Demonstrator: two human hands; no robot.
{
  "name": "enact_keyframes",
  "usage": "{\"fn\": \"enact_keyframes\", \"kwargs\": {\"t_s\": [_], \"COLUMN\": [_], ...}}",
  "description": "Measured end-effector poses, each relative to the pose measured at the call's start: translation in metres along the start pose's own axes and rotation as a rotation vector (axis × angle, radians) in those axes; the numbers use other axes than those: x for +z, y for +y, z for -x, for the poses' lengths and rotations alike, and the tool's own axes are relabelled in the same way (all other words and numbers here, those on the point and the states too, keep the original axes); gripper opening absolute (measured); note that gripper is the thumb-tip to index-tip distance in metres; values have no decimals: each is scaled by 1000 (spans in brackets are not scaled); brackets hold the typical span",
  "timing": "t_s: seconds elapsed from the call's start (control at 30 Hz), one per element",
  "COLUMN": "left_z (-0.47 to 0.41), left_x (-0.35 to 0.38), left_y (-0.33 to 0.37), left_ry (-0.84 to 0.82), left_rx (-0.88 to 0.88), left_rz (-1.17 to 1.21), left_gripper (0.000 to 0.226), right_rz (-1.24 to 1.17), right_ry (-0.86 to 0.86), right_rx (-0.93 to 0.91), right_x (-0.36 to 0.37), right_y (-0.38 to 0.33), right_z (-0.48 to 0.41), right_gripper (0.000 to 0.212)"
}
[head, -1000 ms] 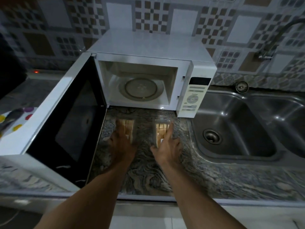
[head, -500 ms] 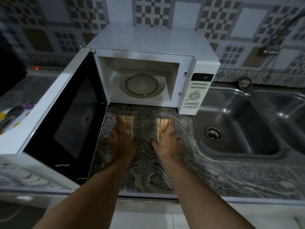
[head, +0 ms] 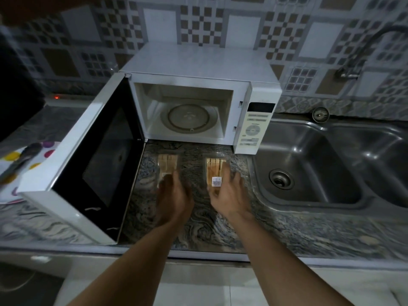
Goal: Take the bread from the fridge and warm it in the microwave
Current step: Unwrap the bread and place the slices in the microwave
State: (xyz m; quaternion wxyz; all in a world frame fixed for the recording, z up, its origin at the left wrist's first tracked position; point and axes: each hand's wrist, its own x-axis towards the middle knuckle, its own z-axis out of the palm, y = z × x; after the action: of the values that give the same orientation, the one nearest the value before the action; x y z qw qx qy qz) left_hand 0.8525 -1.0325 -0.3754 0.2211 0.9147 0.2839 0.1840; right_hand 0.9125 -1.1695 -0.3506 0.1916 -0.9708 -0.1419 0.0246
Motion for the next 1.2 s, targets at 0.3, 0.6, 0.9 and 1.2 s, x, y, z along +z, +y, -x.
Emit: {"fn": "enact_keyframes", "kwargs": {"t_s": [0.3, 0.6, 0.9, 1.2], "left_z": [5, 8, 9, 7], "left_x": [18, 29, 30, 39], "left_y": [22, 37, 40, 36], "left_ry": [-532, -560, -583, -590], "left_rx": [-234, -340, -452, -507], "left_rz": [480, 765, 914, 972], "left_gripper": [37, 53, 52, 61], "right_rz": [116, 100, -6, 6], "right_ry": [-133, -98, -147, -216], "right_rx": [-266, -258, -91, -77], "right_x": [3, 4, -2, -8], "right_y": [23, 30, 26, 18], "right_z": [19, 12, -2, -7], "right_gripper": [32, 28, 16, 16]}}
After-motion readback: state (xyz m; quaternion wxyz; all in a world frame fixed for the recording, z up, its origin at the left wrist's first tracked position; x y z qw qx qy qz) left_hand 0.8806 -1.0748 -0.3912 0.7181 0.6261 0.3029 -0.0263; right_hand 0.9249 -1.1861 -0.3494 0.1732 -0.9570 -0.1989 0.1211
